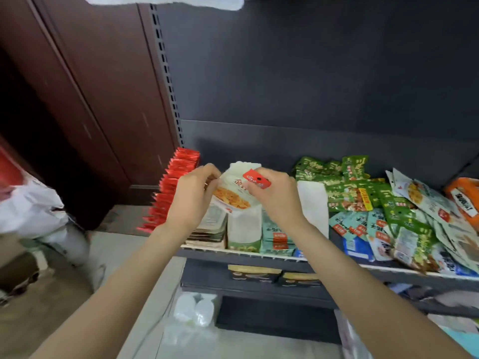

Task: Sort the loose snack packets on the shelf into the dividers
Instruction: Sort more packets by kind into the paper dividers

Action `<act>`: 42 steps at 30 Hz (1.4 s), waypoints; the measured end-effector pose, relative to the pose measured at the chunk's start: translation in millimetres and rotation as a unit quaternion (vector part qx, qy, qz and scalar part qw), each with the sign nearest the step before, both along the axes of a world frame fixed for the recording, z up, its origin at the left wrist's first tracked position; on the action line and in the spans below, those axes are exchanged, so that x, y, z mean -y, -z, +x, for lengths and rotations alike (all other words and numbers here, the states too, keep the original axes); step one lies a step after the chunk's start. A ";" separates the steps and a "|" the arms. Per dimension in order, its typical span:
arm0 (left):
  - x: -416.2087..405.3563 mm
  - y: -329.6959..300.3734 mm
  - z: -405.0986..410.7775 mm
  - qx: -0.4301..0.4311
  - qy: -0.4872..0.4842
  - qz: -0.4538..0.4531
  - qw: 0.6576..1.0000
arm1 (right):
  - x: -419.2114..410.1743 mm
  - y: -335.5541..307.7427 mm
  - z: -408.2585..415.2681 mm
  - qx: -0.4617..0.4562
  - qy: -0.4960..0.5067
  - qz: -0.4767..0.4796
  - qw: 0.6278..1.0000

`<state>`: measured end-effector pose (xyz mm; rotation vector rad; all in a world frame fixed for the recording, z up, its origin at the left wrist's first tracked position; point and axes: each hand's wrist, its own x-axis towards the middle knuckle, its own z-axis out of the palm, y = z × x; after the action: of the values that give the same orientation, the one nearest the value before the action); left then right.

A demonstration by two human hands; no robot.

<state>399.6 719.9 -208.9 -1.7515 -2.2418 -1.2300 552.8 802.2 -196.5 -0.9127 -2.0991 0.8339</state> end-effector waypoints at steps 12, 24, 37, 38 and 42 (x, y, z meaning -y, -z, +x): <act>48.4 25.4 -53.1 0.047 -0.037 -0.087 0.994 | 41.3 19.4 -51.2 0.238 -0.046 0.132 0.961; 44.4 45.2 -60.0 -0.170 0.035 -0.272 0.947 | 39.2 50.4 -57.1 0.283 -0.110 -0.034 0.952; -13.9 35.9 12.6 -0.013 0.068 -0.200 0.977 | -18.1 54.8 9.9 0.063 0.007 -0.102 0.993; -24.0 34.9 26.2 -0.001 0.081 -0.189 0.979 | -26.7 54.8 23.8 0.053 0.031 -0.092 0.994; -75.1 32.9 92.5 0.040 0.151 -0.162 0.974 | -69.5 60.1 92.8 0.049 0.120 -0.064 0.989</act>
<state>492.1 795.0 -241.9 -2.2702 -2.4003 -1.0365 645.6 871.7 -256.6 -1.2703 -1.9835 0.8188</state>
